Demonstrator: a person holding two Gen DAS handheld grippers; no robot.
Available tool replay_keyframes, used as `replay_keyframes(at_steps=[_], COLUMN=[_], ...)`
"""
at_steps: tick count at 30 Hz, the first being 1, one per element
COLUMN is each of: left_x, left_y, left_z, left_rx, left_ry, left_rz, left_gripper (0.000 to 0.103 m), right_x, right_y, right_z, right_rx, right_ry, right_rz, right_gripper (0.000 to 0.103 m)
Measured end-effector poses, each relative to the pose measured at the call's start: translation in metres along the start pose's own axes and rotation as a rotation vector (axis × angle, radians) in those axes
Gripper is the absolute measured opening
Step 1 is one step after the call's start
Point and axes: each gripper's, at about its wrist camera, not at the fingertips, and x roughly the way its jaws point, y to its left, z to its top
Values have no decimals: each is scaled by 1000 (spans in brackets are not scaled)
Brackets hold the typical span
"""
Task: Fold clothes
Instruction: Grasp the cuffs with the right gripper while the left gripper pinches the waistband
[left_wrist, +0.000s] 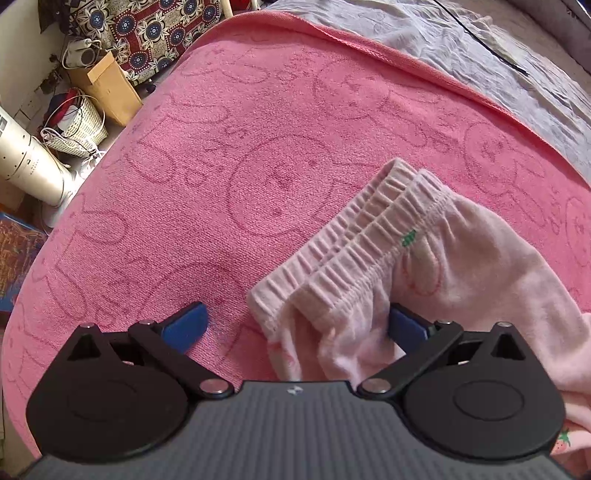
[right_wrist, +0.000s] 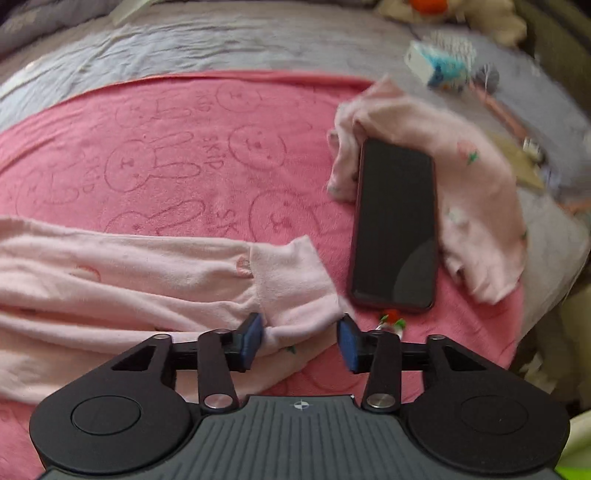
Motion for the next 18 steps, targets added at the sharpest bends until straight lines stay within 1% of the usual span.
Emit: replay_keyframes(at_steps=[2, 3, 5, 8, 9, 11, 13, 14, 15, 16, 18], left_x=[1, 1, 1, 1, 0, 0, -1, -2, -1, -1, -2], left_y=[0, 1, 3, 3, 4, 5, 6, 7, 10, 11, 13], left_z=[0, -1, -2, -4, -5, -4, -5, -5, -3, -3, -3], left_rx=[7, 5, 0, 13, 16, 19, 31, 40, 46, 48, 51], left_ry=[-5, -8, -15, -25, -26, -25, -30, -34, -37, -40, -46], left_rz=[-8, -15, -26, -30, -33, -42, -49, -52, -56, -62, -74], left_gripper=[103, 103, 103, 103, 103, 103, 103, 103, 103, 103, 103], right_x=[-34, -49, -74, -94, -98, -102, -106, -109, -111, -114, -119], right_y=[31, 48, 93, 170, 195, 244, 253, 255, 257, 259, 263], right_z=[1, 3, 5, 5, 4, 1, 3, 5, 6, 8, 11], right_rx=[-253, -358, -536, -725, -769, -859, -876, -880, -884, -887, -894], right_ry=[-175, -251, -358, -457, -479, -524, -559, -576, -592, -609, -643], right_rz=[-20, 20, 171, 382, 441, 508, 499, 490, 481, 472, 453], right_gripper=[53, 53, 52, 45, 38, 36, 36, 34, 14, 4, 4])
